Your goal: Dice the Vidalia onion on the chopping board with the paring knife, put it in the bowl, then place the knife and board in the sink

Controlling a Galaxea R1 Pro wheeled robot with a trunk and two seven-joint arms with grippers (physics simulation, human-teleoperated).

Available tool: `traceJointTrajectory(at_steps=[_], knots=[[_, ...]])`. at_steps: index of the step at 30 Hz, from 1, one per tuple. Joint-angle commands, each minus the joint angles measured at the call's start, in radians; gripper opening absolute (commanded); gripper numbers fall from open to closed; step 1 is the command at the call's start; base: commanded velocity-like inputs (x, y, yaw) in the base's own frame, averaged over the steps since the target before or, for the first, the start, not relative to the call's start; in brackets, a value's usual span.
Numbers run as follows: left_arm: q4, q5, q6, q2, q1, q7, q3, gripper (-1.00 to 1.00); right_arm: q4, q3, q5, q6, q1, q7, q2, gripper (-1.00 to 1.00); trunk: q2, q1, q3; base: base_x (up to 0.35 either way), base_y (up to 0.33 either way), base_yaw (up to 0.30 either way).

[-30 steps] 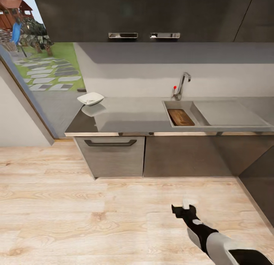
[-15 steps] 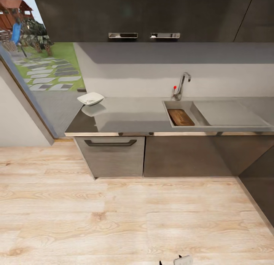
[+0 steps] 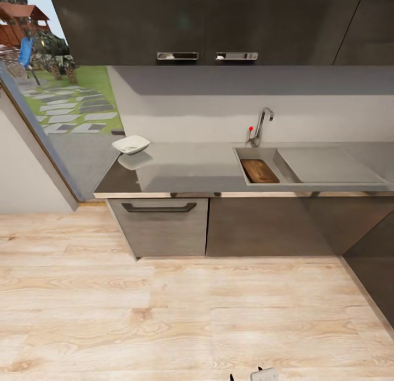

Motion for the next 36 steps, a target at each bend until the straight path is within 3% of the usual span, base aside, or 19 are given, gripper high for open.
traceJointTrajectory(at_steps=[1, 36], knots=[[0.004, 0.007, -0.007, 0.0, -0.002, -0.003, -0.002, 1.0, 0.001, -0.007, 0.011, -0.003, -0.001, -0.004, 0.0, 1.0, -0.002, 0.001, 0.0, 0.0, 0.0, 0.0], [0.005, 0.008, -0.005, -0.004, -0.002, -0.002, -0.002, 1.0, 0.001, -0.01, 0.012, -0.005, -0.001, -0.004, 0.0, 1.0, -0.002, 0.001, 0.051, 0.0, 0.0, 0.0]])
